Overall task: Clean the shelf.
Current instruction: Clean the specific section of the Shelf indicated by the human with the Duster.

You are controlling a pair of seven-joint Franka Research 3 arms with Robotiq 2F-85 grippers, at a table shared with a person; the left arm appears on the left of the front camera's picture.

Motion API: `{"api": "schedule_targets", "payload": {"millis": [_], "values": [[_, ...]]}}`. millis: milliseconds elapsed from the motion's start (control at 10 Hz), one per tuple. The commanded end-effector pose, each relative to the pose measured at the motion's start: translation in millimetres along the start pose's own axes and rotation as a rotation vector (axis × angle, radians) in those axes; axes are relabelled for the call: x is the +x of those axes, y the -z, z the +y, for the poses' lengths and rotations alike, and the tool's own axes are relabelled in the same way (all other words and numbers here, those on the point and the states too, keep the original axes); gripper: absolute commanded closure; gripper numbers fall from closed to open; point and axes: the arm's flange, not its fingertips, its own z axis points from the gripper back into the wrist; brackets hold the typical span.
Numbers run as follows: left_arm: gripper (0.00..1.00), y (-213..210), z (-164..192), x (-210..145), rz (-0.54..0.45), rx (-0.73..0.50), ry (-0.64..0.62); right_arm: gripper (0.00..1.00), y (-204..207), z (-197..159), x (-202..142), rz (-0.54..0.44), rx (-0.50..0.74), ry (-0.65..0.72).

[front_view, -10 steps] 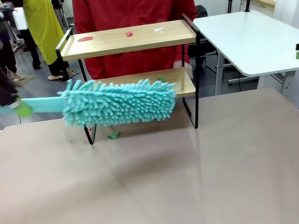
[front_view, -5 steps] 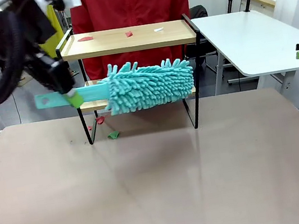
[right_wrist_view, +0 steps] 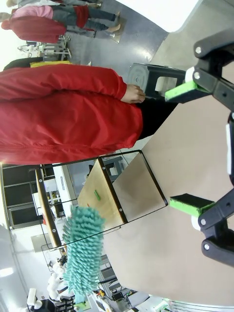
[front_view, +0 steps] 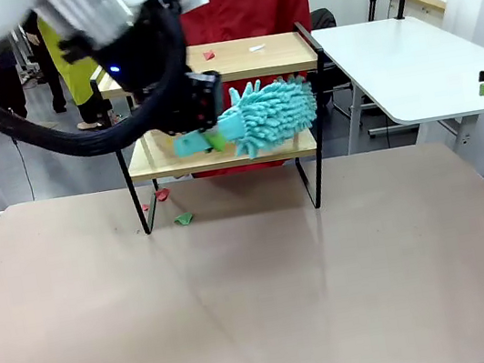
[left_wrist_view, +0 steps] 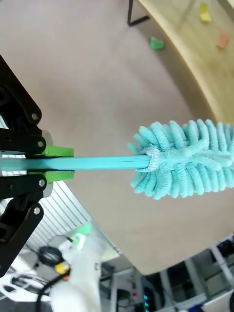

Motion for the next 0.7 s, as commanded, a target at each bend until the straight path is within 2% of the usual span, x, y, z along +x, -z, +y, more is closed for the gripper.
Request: {"api": "schedule_targets", "payload": {"millis": [0, 200, 300, 400, 600], "values": [[0.87, 9, -24, 20, -0.095, 0.061, -0.081, 0.0, 2, 2, 3, -0.003, 0.001, -0.004], [0.87, 27, -41, 37, -0.125, 0.075, -0.137, 0.0, 2, 2, 3, -0.003, 0.001, -0.004], [0.87, 33, -44, 46, -0.046, 0.107, -0.135, 0.0, 2, 2, 3, -0.003, 0.001, -0.004], [0.87, 24, -34, 23, -0.105, 0.036, -0.099, 0.0, 2, 2, 3, -0.003, 0.001, -0.004], [0.87, 36, -39, 34, -0.089, 0.059, -0.118, 0.0, 2, 2, 3, -0.003, 0.001, -0.004]]}}
